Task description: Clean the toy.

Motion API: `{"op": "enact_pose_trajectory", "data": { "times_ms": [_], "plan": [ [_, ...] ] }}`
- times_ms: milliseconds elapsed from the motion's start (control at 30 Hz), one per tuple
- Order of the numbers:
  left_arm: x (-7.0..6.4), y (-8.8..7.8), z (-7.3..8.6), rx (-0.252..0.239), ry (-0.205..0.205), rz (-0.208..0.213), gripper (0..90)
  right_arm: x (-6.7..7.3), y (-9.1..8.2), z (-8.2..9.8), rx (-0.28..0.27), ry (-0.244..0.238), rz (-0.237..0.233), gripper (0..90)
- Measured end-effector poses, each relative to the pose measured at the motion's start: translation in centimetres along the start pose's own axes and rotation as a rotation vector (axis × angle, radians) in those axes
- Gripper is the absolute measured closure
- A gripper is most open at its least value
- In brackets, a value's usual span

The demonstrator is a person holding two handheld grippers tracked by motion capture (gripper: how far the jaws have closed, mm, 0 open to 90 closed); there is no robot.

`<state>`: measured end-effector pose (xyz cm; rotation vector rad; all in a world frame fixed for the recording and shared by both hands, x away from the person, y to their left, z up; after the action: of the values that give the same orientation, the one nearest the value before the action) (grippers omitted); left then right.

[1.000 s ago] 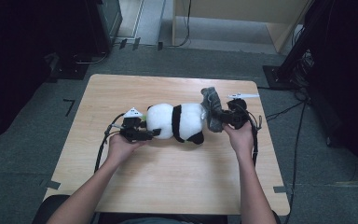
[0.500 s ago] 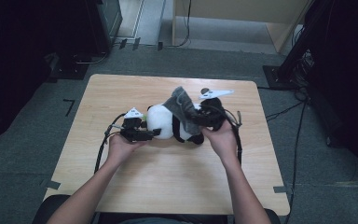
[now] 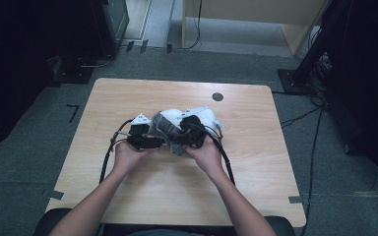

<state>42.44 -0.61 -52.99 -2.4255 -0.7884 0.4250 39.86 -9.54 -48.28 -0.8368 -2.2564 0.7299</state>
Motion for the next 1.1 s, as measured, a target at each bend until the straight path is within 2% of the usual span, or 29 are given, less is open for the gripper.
{"op": "enact_pose_trajectory", "data": {
  "times_ms": [100,267,367,467,567,700,833,1067,1100],
  "plan": [
    [0.1,0.1,0.2,-0.003,0.007,0.004,34.1,-0.7,0.2,0.6,-0.019,-0.005,0.011,75.4],
    [0.1,0.1,0.2,-0.012,0.008,0.003,33.9,-1.1,-0.4,1.0,-0.011,-0.022,0.031,74.8],
    [0.1,0.1,0.2,-0.014,0.007,0.003,33.9,-1.6,-0.9,1.3,0.005,-0.051,0.052,74.4],
    [0.2,0.2,0.2,-0.017,0.004,0.003,33.9,-1.9,-1.4,1.4,0.006,-0.050,0.062,74.5],
    [0.2,0.2,0.2,-0.017,0.005,0.003,33.9,-2.1,-1.8,1.4,0.003,-0.045,0.066,74.5],
    [0.3,0.2,0.1,-0.011,0.007,0.008,33.9,-2.8,-3.6,1.5,-0.015,-0.018,0.078,74.4],
    [0.3,0.2,0.1,-0.011,0.006,0.008,33.9,-3.3,-4.6,1.8,-0.023,-0.001,0.084,74.0],
    [0.3,0.2,0.1,-0.010,0.003,0.008,33.8,-4.8,-7.2,2.8,-0.027,0.046,0.101,74.2],
    [0.3,0.2,0.1,-0.009,0.003,0.009,33.8,-5.4,-7.9,3.0,-0.037,0.057,0.113,74.2]
  ]
}}
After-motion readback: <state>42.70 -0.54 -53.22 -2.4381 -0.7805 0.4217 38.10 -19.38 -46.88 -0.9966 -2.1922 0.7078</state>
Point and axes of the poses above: each handheld gripper's, and its own axes: y roughly forward along the jaws, z roughly out of its underside, x roughly to its left, the point moved 9 cm from there along y, roughly forward along the jaws, and after that the axes turned 9 degrees about y, right-handed, at the moved point
